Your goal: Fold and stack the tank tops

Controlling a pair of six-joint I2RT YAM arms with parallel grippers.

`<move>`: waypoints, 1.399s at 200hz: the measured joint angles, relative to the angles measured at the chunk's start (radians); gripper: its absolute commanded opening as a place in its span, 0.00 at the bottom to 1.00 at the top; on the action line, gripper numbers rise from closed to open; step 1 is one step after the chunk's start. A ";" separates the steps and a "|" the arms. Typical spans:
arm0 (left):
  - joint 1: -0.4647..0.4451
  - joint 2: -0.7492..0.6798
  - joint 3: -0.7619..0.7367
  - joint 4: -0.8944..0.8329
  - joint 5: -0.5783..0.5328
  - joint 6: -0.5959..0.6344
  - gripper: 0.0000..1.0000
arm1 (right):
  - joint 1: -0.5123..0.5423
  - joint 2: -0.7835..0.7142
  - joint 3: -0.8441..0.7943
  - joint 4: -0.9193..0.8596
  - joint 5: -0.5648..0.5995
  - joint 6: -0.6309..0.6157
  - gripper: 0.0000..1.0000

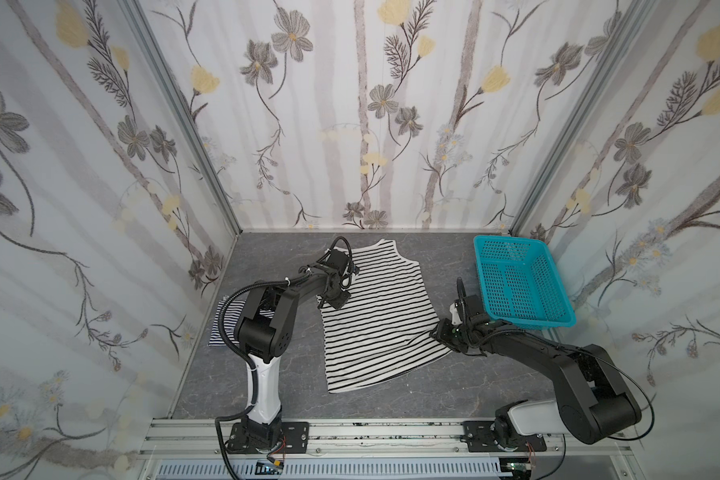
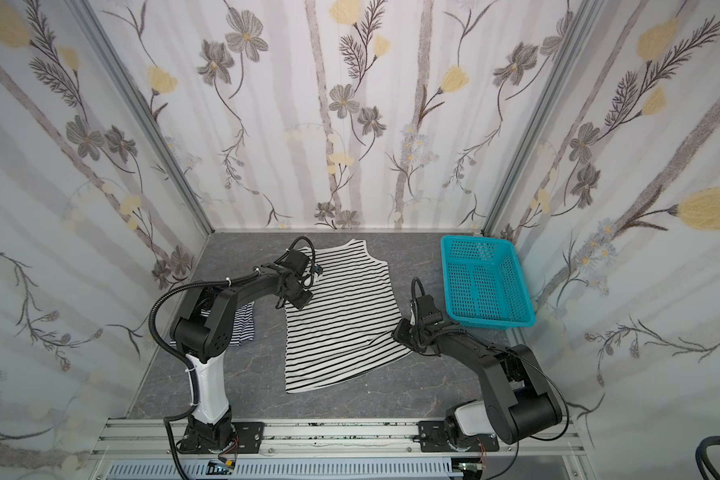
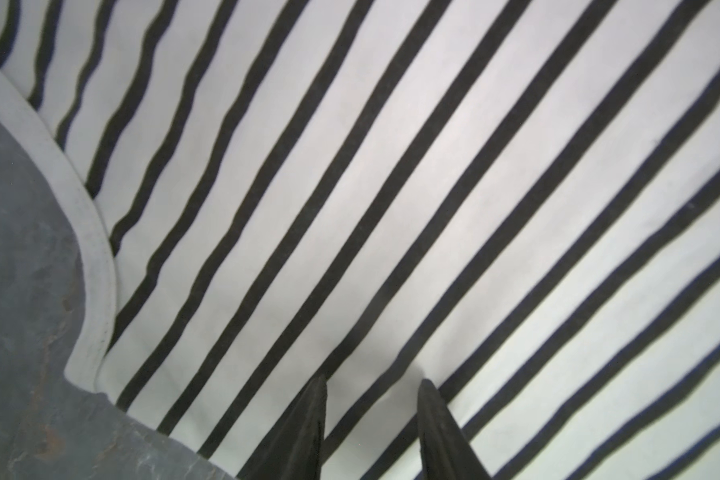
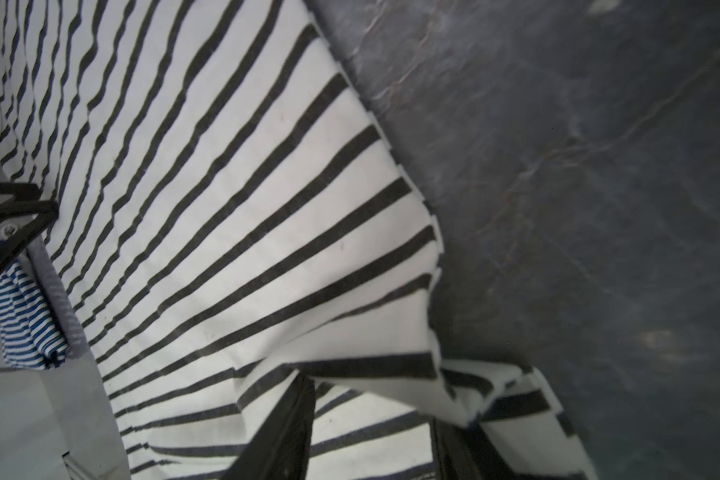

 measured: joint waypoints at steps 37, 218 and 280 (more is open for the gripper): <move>-0.030 -0.053 -0.085 0.023 0.003 -0.026 0.38 | -0.082 0.021 0.108 -0.111 0.071 -0.058 0.47; -0.020 0.032 0.097 0.058 -0.040 -0.029 0.40 | 0.196 -0.241 -0.120 -0.110 0.066 0.095 0.52; 0.003 0.116 0.162 0.066 -0.037 -0.024 0.40 | 0.211 -0.185 -0.148 0.013 0.067 0.158 0.54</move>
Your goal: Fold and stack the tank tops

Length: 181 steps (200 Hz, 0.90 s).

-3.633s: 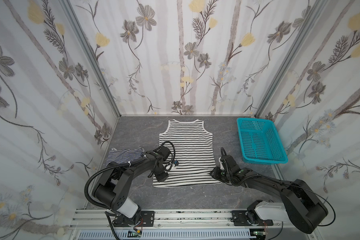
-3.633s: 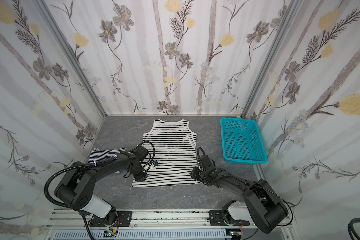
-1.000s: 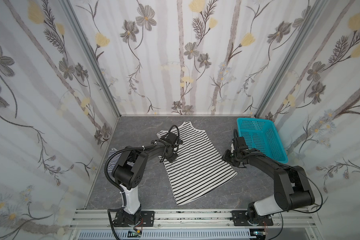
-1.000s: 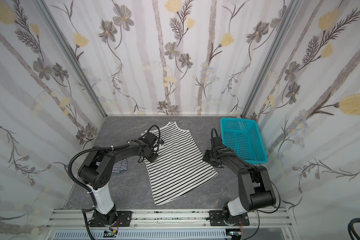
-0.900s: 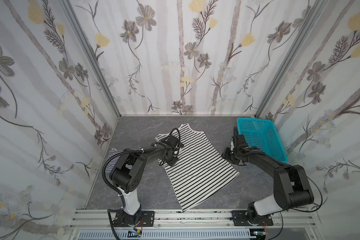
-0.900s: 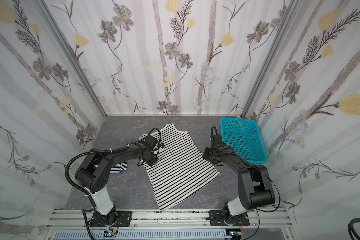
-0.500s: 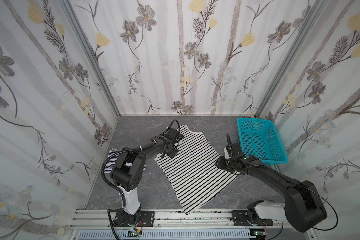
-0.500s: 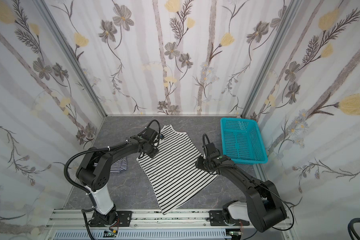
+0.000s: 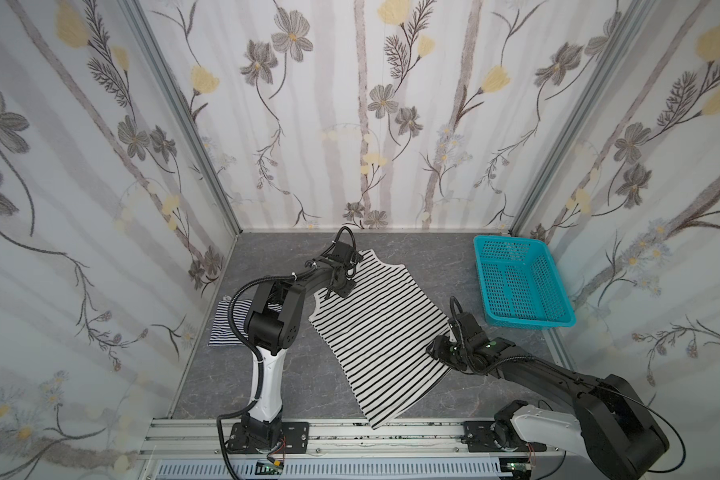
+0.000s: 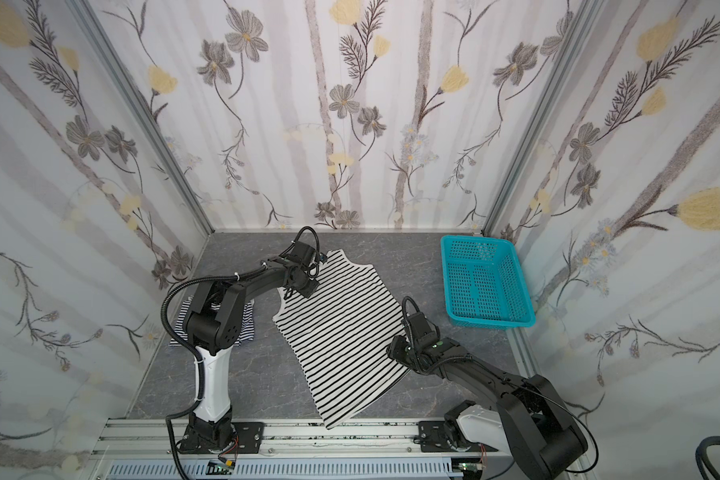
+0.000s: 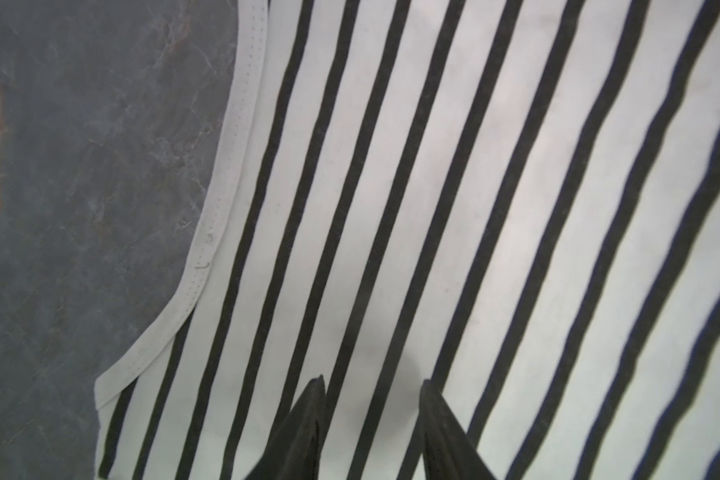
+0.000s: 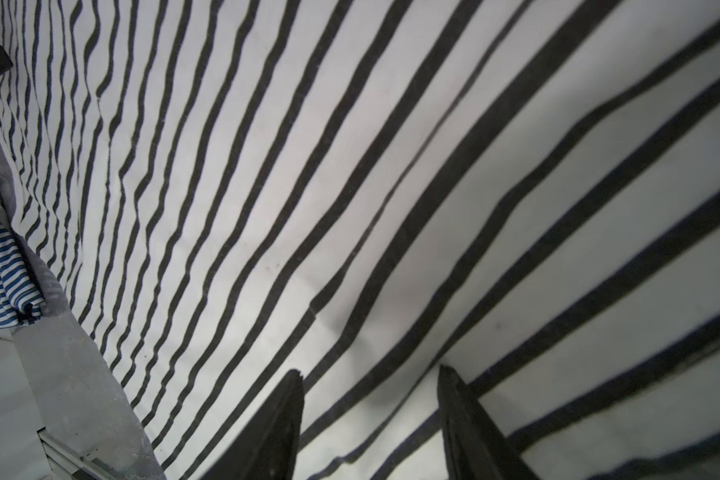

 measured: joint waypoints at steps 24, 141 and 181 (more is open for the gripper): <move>0.010 -0.001 -0.018 0.011 -0.002 0.001 0.40 | -0.011 0.047 0.029 0.017 -0.001 -0.006 0.54; -0.002 -0.219 -0.358 0.124 0.001 0.002 0.40 | -0.234 0.456 0.396 -0.010 -0.021 -0.218 0.54; -0.024 -0.327 -0.490 0.120 0.015 0.002 0.41 | -0.272 0.556 0.542 -0.078 -0.012 -0.254 0.55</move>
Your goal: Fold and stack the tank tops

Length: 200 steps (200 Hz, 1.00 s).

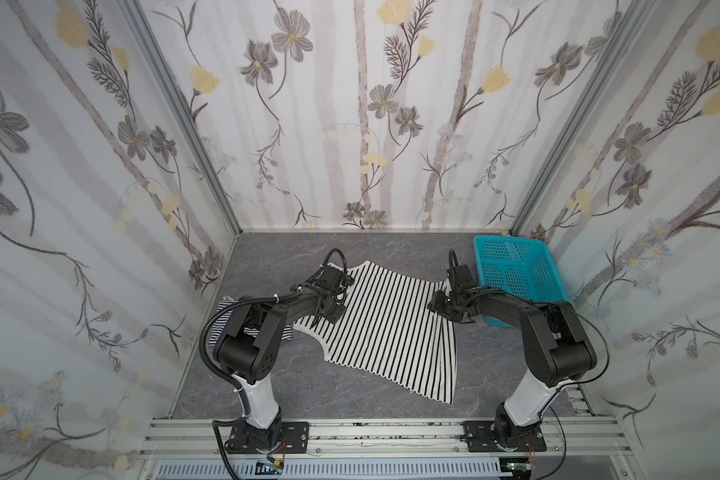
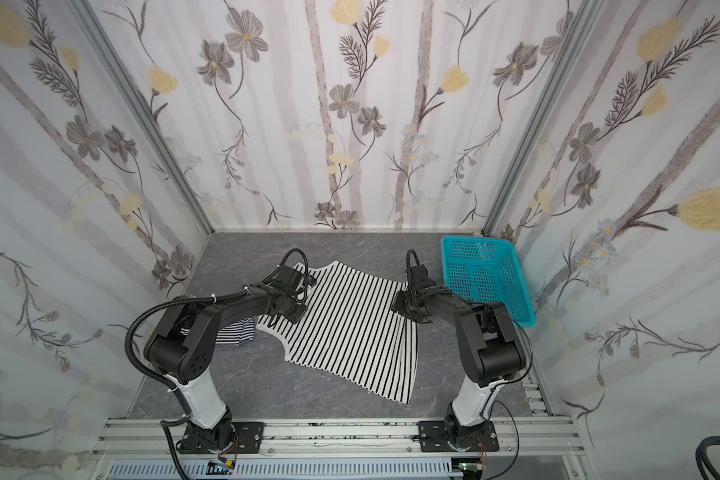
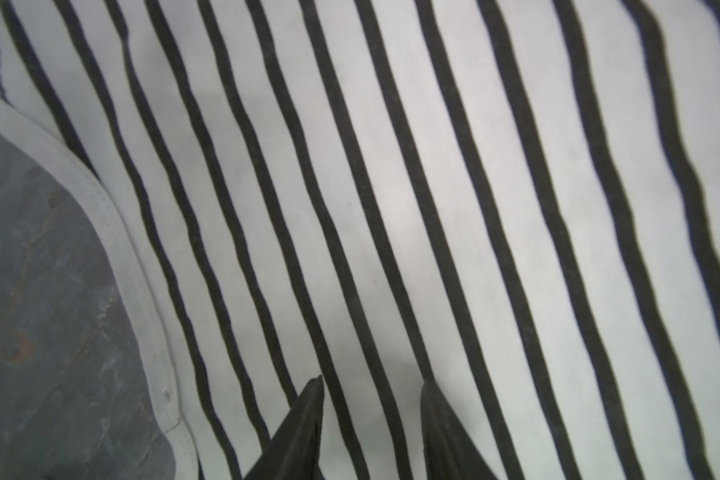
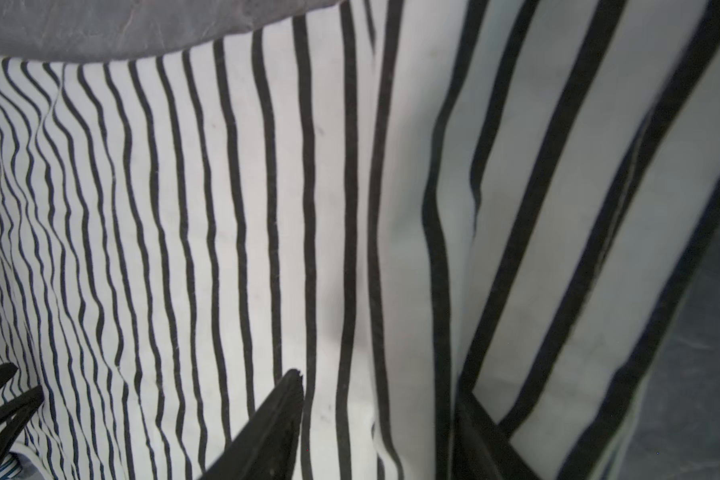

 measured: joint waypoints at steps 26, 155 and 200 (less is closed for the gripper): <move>-0.013 -0.056 -0.058 -0.018 0.007 0.000 0.41 | -0.035 0.069 0.104 -0.053 -0.002 -0.006 0.55; -0.063 -0.206 -0.214 -0.045 0.037 -0.026 0.42 | -0.100 0.189 0.387 -0.304 0.028 -0.051 0.54; -0.062 -0.206 -0.171 -0.076 -0.001 -0.030 0.43 | -0.060 -0.065 0.228 -0.296 0.050 -0.069 0.56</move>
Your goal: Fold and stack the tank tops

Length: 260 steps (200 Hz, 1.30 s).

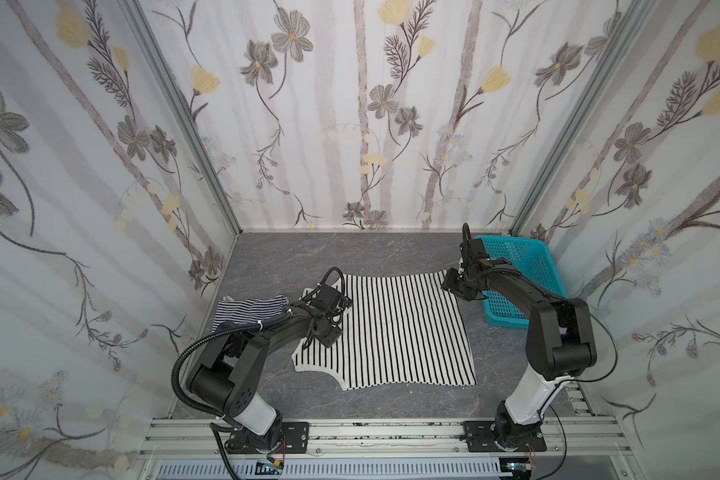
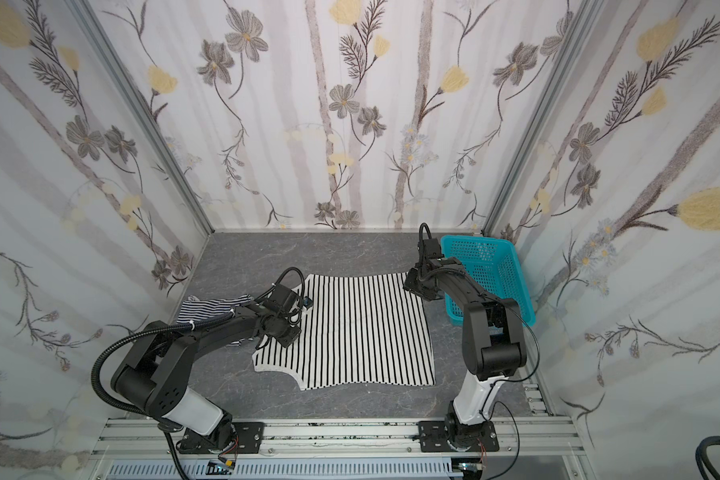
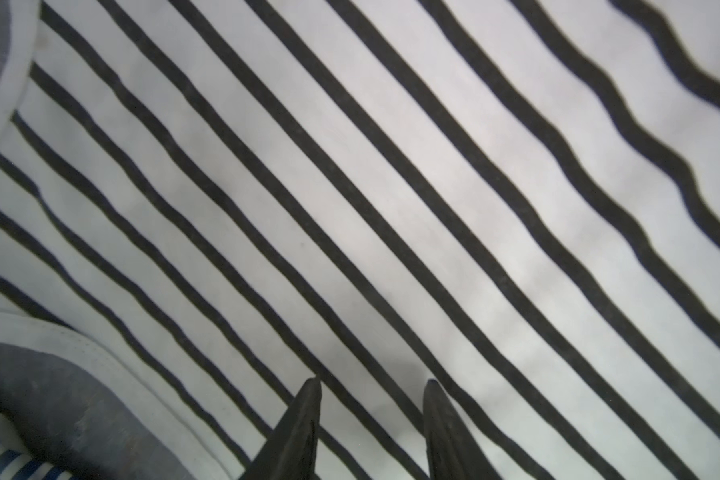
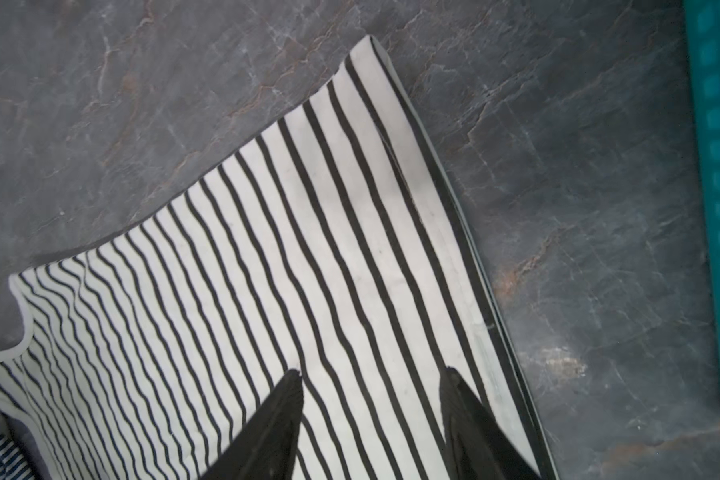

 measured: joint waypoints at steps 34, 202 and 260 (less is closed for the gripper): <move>0.000 -0.015 0.055 0.000 0.008 -0.004 0.44 | 0.059 -0.223 -0.234 0.023 0.004 0.014 0.57; -0.242 -0.246 -0.139 -0.008 0.132 0.085 0.48 | 0.135 -0.907 -0.840 -0.119 0.106 0.350 0.54; -0.296 -0.243 -0.148 -0.029 0.155 0.078 0.48 | 0.134 -0.970 -0.875 -0.176 0.130 0.391 0.53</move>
